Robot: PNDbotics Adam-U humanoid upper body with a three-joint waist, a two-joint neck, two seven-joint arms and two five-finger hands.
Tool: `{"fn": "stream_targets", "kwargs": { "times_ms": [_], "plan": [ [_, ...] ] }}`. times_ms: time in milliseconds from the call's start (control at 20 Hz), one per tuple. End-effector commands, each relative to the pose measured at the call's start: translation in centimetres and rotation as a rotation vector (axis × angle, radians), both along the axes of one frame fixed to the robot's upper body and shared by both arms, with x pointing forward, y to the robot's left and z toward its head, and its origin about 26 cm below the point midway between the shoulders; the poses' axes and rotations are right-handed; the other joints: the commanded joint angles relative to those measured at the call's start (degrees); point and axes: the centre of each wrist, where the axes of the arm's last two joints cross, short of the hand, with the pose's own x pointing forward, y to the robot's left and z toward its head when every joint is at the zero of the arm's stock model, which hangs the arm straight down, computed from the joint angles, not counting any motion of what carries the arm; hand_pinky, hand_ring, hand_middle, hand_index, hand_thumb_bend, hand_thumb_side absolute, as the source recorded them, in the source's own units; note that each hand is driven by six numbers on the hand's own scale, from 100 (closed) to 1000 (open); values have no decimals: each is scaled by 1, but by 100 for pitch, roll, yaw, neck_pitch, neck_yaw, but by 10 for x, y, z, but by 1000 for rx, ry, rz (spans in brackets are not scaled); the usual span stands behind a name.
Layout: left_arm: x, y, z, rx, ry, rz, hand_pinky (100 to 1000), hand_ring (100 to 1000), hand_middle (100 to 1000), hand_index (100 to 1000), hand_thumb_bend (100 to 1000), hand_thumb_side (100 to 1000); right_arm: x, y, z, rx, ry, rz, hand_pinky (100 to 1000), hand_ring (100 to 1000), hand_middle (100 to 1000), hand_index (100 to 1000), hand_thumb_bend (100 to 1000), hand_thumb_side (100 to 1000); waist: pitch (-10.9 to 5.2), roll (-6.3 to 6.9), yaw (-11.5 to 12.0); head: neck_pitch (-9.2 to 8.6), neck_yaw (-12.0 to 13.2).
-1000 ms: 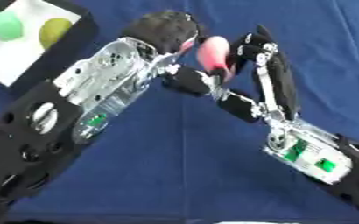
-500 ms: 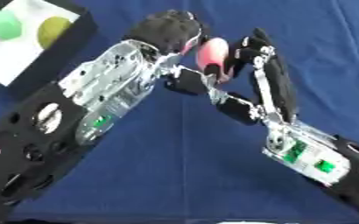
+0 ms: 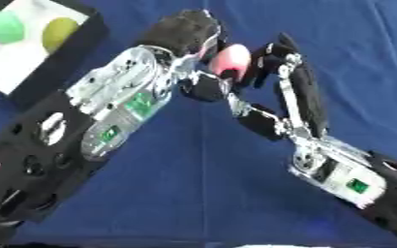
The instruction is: Pick up the objects with one hand, pass them to the other hand, and then place them into the box on the other side of the table.
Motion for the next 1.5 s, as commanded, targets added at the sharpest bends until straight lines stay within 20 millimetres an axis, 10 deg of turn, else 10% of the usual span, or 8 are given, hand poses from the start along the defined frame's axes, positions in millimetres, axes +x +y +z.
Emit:
{"fn": "stream_targets", "kwargs": {
  "times_ms": [50,750,1500],
  "plan": [
    [-2,1,5,-11,-17,-3,728,555,389,492,100,284,-2,1,10,33,-68,-76,1000,375,542,414,225,100,-111,-29,14,-3,19],
    [1,4,6,-1,-106,26,713,542,358,444,100,292,-3,-3,7,35,-40,-201,1000,487,690,560,622,100,-169,-69,63,-22,120],
    [9,26,23,23,-167,104,712,565,382,440,100,300,-6,-8,1,12,27,-308,1000,536,749,615,606,150,-286,-64,84,-2,153]
  ]
}}
